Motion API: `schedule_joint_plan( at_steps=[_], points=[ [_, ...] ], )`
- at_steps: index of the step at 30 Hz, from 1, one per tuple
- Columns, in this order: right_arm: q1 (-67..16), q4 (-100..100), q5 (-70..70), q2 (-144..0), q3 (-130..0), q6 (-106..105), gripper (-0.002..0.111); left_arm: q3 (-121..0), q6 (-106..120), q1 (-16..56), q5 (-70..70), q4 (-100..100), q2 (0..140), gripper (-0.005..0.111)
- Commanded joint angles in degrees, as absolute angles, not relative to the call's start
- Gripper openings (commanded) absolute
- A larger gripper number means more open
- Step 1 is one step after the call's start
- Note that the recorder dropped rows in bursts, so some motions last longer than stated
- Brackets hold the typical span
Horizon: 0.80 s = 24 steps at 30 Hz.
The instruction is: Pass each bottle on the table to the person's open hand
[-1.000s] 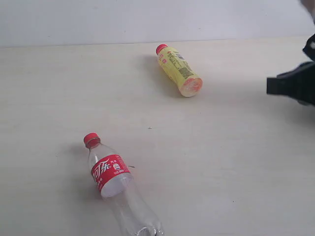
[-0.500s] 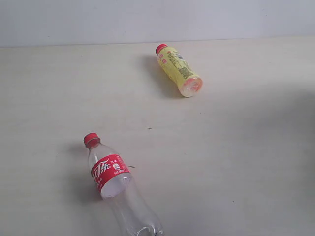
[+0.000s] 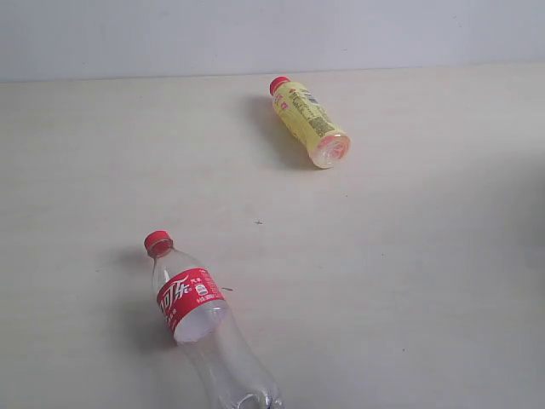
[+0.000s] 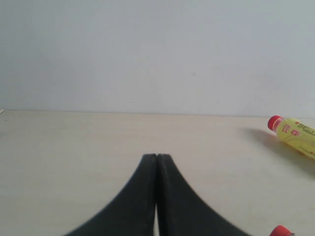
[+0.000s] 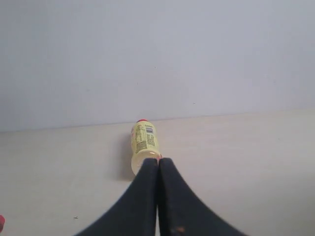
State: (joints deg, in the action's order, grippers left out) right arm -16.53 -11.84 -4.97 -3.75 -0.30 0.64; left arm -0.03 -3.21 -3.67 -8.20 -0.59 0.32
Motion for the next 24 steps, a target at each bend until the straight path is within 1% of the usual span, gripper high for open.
schedule_joint_plan(
  at_steps=[1,19,24],
  points=[
    [-16.33,-11.95,-3.45,-2.74,0.00,0.00,0.000,0.00,-3.02,-3.40,-8.25,0.00,0.00,0.001],
    [-16.33,-12.08,-6.55,-2.63,0.00,0.57,0.000,0.00,-3.02,-3.40,-8.25,0.00,0.00,0.001],
    [-16.33,-14.89,-7.67,-2.63,0.00,0.46,0.000,0.00,-3.02,-3.40,-8.25,0.00,0.00,0.001]
  ],
)
